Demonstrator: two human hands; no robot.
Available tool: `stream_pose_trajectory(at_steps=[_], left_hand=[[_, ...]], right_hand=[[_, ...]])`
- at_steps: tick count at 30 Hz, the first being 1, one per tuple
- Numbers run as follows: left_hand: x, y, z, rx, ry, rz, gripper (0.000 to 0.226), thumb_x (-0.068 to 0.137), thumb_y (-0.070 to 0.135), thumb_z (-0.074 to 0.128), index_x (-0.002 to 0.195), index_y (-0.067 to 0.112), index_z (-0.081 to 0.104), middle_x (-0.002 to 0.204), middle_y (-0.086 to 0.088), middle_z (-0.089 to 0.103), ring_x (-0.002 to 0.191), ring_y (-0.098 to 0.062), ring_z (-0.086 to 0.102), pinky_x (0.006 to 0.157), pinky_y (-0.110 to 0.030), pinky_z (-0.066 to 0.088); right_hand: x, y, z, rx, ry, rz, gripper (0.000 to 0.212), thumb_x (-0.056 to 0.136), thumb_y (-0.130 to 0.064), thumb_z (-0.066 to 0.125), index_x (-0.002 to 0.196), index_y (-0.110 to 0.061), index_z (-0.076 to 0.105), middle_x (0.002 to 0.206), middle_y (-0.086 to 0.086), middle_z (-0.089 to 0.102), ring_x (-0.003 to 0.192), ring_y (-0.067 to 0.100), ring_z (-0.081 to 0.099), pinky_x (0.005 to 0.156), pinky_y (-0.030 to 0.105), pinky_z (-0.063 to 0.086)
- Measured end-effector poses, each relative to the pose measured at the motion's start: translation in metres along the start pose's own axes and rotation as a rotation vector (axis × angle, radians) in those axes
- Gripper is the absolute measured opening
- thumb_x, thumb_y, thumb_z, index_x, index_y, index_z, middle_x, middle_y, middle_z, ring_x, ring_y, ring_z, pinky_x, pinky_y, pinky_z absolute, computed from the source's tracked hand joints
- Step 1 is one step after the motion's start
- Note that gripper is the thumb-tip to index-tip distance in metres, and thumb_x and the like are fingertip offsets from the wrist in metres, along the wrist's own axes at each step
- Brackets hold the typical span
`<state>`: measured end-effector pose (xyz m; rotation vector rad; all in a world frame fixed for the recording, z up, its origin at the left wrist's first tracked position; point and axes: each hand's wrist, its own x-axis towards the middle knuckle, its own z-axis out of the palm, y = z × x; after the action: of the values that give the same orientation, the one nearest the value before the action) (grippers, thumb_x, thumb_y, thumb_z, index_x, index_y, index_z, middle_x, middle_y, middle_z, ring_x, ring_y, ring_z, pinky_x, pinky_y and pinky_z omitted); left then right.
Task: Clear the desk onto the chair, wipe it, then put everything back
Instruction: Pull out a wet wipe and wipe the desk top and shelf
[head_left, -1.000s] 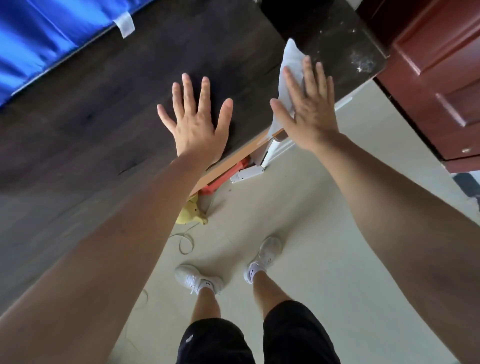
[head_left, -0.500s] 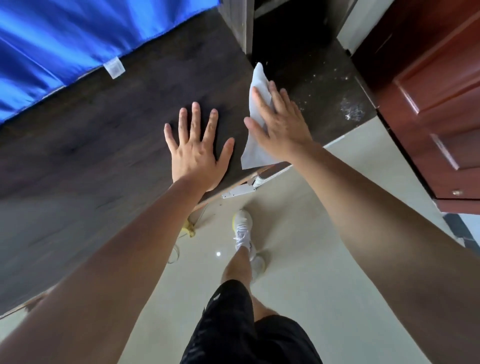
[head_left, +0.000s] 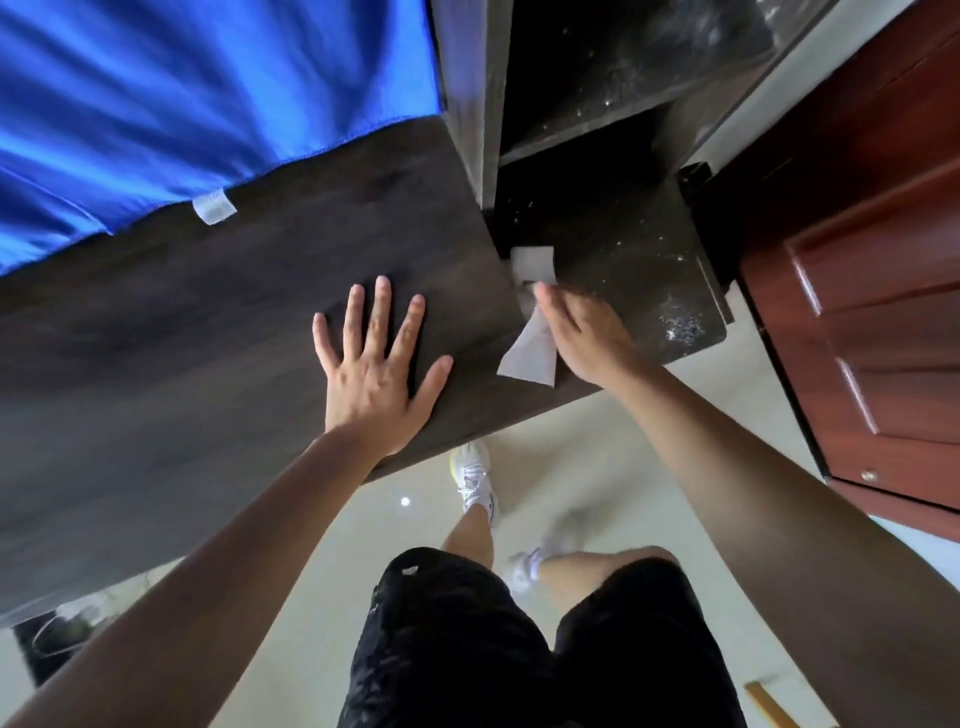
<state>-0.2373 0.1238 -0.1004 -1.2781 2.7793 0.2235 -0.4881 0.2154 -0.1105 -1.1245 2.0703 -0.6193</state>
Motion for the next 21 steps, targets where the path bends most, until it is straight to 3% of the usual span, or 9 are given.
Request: stream_pose_trajectory(at_steps=[2, 6, 8, 10, 12, 14, 16, 19, 21], left_hand=[[0.012, 0.021, -0.001, -0.029, 0.009, 0.01, 0.069, 0.098, 0.067, 0.02, 0.156, 0.03, 0.022, 0.166, -0.009, 0.013, 0.152, -0.033, 0.006, 0.117, -0.066, 0.004], [0.04, 0.078, -0.002, -0.064, 0.033, 0.023, 0.068, 0.1, 0.066, 0.021, 0.156, 0.028, 0.024, 0.165, -0.01, 0.016, 0.152, -0.033, 0.009, 0.117, -0.066, 0.005], [0.05, 0.107, -0.002, -0.08, 0.025, 0.0, 0.069, 0.1, 0.067, 0.018, 0.157, 0.029, 0.023, 0.165, -0.009, 0.015, 0.153, -0.033, 0.008, 0.117, -0.065, 0.004], [0.059, 0.137, -0.002, -0.087, 0.007, -0.052, 0.069, 0.1, 0.067, 0.016, 0.157, 0.029, 0.022, 0.166, -0.008, 0.014, 0.153, -0.032, 0.007, 0.118, -0.064, 0.002], [0.063, 0.168, 0.0, -0.086, -0.006, -0.116, 0.069, 0.1, 0.068, 0.015, 0.157, 0.029, 0.021, 0.166, -0.008, 0.013, 0.153, -0.031, 0.007, 0.118, -0.064, 0.002], [0.064, 0.194, 0.005, -0.068, -0.01, -0.161, 0.07, 0.099, 0.068, 0.015, 0.157, 0.028, 0.022, 0.166, -0.008, 0.014, 0.153, -0.031, 0.008, 0.118, -0.064, 0.003], [0.064, 0.217, 0.011, -0.074, -0.01, -0.208, 0.071, 0.099, 0.068, 0.017, 0.157, 0.027, 0.023, 0.166, -0.009, 0.014, 0.153, -0.032, 0.008, 0.118, -0.064, 0.003], [0.059, 0.246, 0.021, -0.13, -0.028, -0.283, 0.071, 0.098, 0.067, 0.018, 0.156, 0.027, 0.024, 0.166, -0.009, 0.013, 0.153, -0.031, 0.008, 0.117, -0.064, 0.002], [0.051, 0.26, 0.031, -0.142, -0.06, -0.314, 0.071, 0.098, 0.067, 0.019, 0.157, 0.027, 0.023, 0.166, -0.008, 0.011, 0.153, -0.031, 0.006, 0.118, -0.063, 0.001]], right_hand=[[-0.006, 0.021, -0.013, 0.108, 0.059, 0.062, 0.048, 0.103, -0.056, 0.027, 0.111, -0.03, 0.067, 0.103, -0.006, 0.068, 0.104, 0.018, 0.061, 0.079, 0.02, 0.035], [-0.006, 0.058, -0.051, 0.257, 0.117, 0.172, 0.036, 0.104, -0.052, 0.027, 0.097, -0.072, 0.057, 0.096, -0.048, 0.06, 0.098, -0.002, 0.064, 0.092, 0.037, 0.051], [-0.003, 0.072, -0.073, 0.237, 0.11, 0.149, 0.037, 0.105, -0.053, 0.025, 0.098, -0.08, 0.05, 0.097, -0.058, 0.052, 0.095, -0.01, 0.063, 0.094, 0.037, 0.05], [0.002, 0.088, -0.095, 0.211, 0.092, 0.092, 0.036, 0.104, -0.053, 0.024, 0.112, -0.068, 0.056, 0.107, -0.05, 0.056, 0.107, -0.005, 0.061, 0.103, 0.034, 0.046], [0.007, 0.104, -0.118, 0.19, 0.069, -0.021, 0.043, 0.106, -0.046, 0.025, 0.128, -0.038, 0.062, 0.119, -0.033, 0.06, 0.122, 0.001, 0.054, 0.11, 0.021, 0.037], [0.012, 0.122, -0.142, 0.167, 0.008, -0.133, 0.043, 0.109, -0.034, 0.027, 0.135, -0.019, 0.059, 0.124, -0.012, 0.066, 0.127, 0.008, 0.054, 0.112, 0.027, 0.038], [0.016, 0.132, -0.163, 0.065, -0.092, -0.193, 0.043, 0.11, -0.032, 0.026, 0.142, -0.018, 0.051, 0.123, 0.007, 0.067, 0.13, 0.014, 0.053, 0.111, 0.035, 0.039], [0.02, 0.146, -0.173, -0.159, -0.108, -0.264, 0.048, 0.108, -0.042, 0.025, 0.148, -0.023, 0.043, 0.142, 0.006, 0.053, 0.129, 0.019, 0.05, 0.102, 0.034, 0.044], [0.023, 0.155, -0.164, -0.311, -0.25, -0.3, 0.056, 0.106, -0.05, 0.026, 0.156, -0.025, 0.029, 0.159, 0.009, 0.032, 0.142, 0.027, 0.036, 0.109, 0.04, 0.038]])
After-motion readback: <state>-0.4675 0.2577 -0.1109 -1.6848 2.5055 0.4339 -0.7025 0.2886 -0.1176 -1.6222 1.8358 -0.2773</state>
